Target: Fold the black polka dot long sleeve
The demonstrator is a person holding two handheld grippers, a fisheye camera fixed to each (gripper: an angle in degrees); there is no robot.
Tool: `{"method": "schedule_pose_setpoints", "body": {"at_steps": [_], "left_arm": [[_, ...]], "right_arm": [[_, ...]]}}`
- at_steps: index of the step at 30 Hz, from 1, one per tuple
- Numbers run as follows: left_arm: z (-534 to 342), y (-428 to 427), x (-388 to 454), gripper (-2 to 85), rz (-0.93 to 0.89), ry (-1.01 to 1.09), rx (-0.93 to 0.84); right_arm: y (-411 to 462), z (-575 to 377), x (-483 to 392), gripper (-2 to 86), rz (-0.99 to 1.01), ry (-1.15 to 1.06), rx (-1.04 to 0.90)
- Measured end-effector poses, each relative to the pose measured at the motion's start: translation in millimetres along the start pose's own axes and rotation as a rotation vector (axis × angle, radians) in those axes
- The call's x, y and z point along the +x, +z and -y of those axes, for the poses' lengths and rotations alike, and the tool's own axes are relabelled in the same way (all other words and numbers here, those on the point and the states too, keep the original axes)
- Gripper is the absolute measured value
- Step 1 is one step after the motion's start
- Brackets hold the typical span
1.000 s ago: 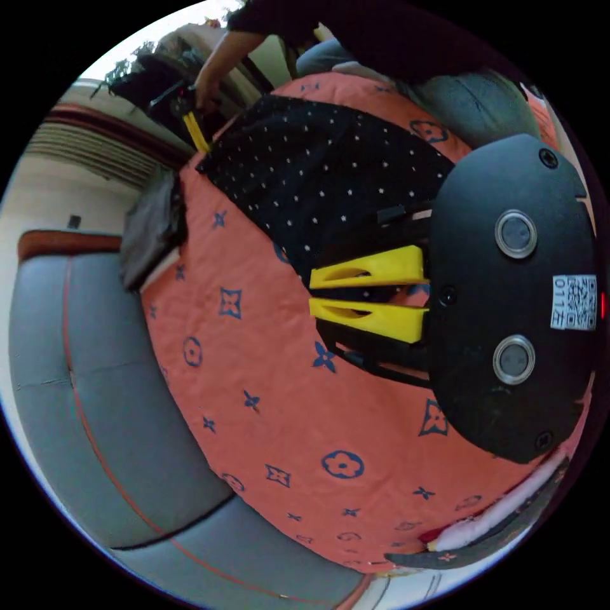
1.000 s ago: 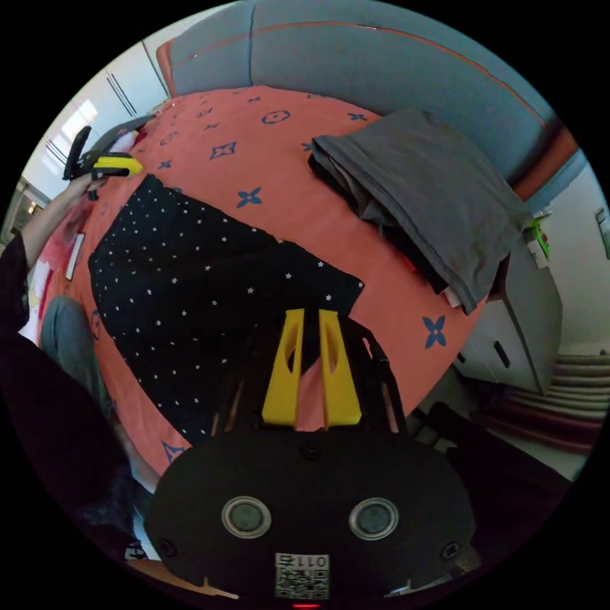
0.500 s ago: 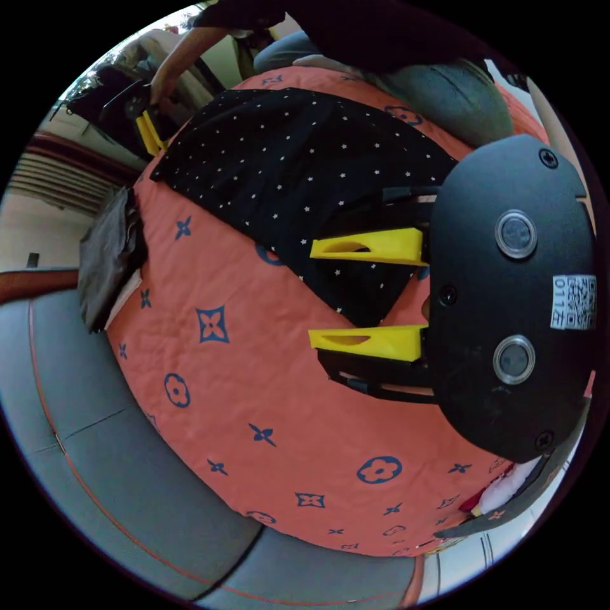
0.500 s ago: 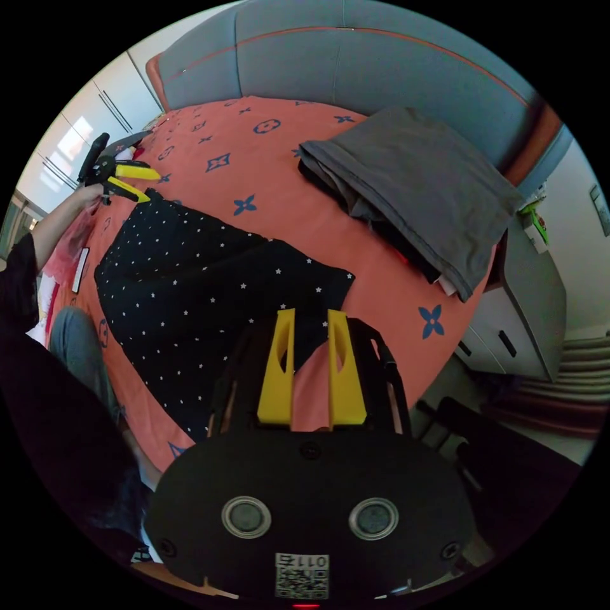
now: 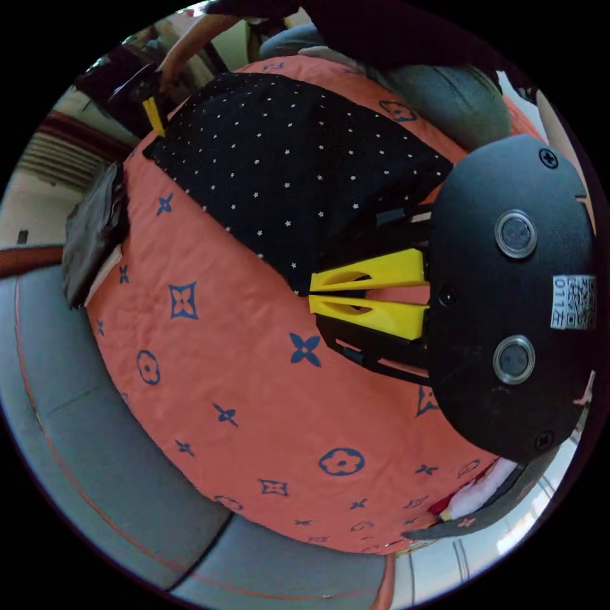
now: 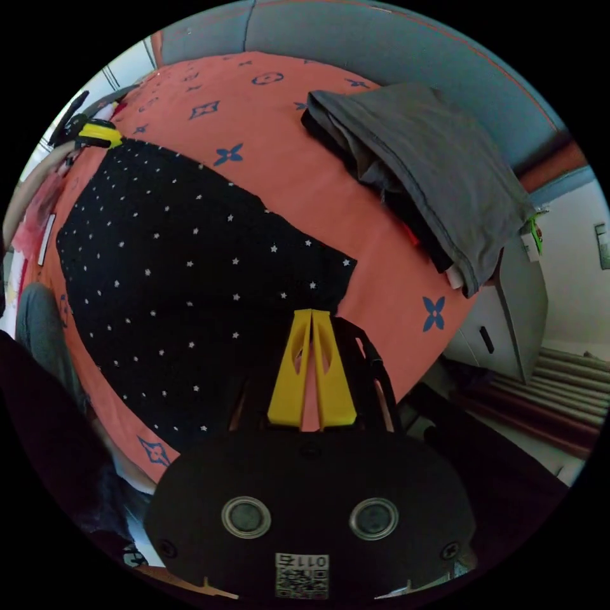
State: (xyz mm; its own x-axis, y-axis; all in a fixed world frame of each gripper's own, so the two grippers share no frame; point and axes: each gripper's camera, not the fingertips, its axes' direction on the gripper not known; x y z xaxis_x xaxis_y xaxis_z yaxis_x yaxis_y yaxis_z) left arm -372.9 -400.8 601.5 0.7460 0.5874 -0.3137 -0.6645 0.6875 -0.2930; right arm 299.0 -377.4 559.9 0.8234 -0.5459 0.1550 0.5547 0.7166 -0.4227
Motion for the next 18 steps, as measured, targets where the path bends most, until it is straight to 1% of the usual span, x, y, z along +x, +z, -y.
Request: {"method": "schedule_pose_setpoints", "body": {"at_steps": [1, 3, 4, 6, 8, 9, 11, 13, 15, 17, 18], "left_arm": [[-2, 2, 0, 1.0, 0.008, -0.019, -0.002], [-12, -2, 1, 2.6, 0.029, -0.090, 0.052], [-16, -5, 1, 3.1, 0.016, -0.103, 0.071], [-36, -16, -4, 5.2, -0.032, -0.173, 0.123], [-54, -26, 1, 6.3, -0.075, -0.194, 0.156], [-64, -33, 14, 6.5, -0.137, -0.161, 0.183], [-75, -46, 48, 5.9, -0.159, -0.085, 0.234], [-80, -55, 92, 5.7, -0.135, -0.018, 0.295], [-74, -48, 147, 5.8, -0.066, 0.033, 0.337], [-64, -29, 175, 6.2, -0.038, 0.038, 0.311], [-59, -11, 185, 6.5, -0.013, 0.043, 0.240]], "right_arm": [[0, -1, 0, 1.9, 0.004, 0.010, 0.001], [-4, -11, -3, 3.0, -0.008, 0.019, 0.020], [-7, -15, -2, 3.4, -0.006, 0.026, 0.026], [-25, -39, 5, 5.7, 0.035, 0.093, 0.098], [-43, -64, 5, 6.8, 0.046, 0.152, 0.172], [-55, -83, -3, 7.0, 0.049, 0.165, 0.228], [-67, -109, -27, 6.7, 0.075, 0.133, 0.281], [-70, -128, -61, 6.8, 0.090, 0.090, 0.315], [-58, -140, -107, 7.6, 0.069, 0.034, 0.294], [-42, -144, -128, 8.1, 0.047, 0.027, 0.254], [-29, -149, -131, 8.4, 0.013, 0.050, 0.214]]}}
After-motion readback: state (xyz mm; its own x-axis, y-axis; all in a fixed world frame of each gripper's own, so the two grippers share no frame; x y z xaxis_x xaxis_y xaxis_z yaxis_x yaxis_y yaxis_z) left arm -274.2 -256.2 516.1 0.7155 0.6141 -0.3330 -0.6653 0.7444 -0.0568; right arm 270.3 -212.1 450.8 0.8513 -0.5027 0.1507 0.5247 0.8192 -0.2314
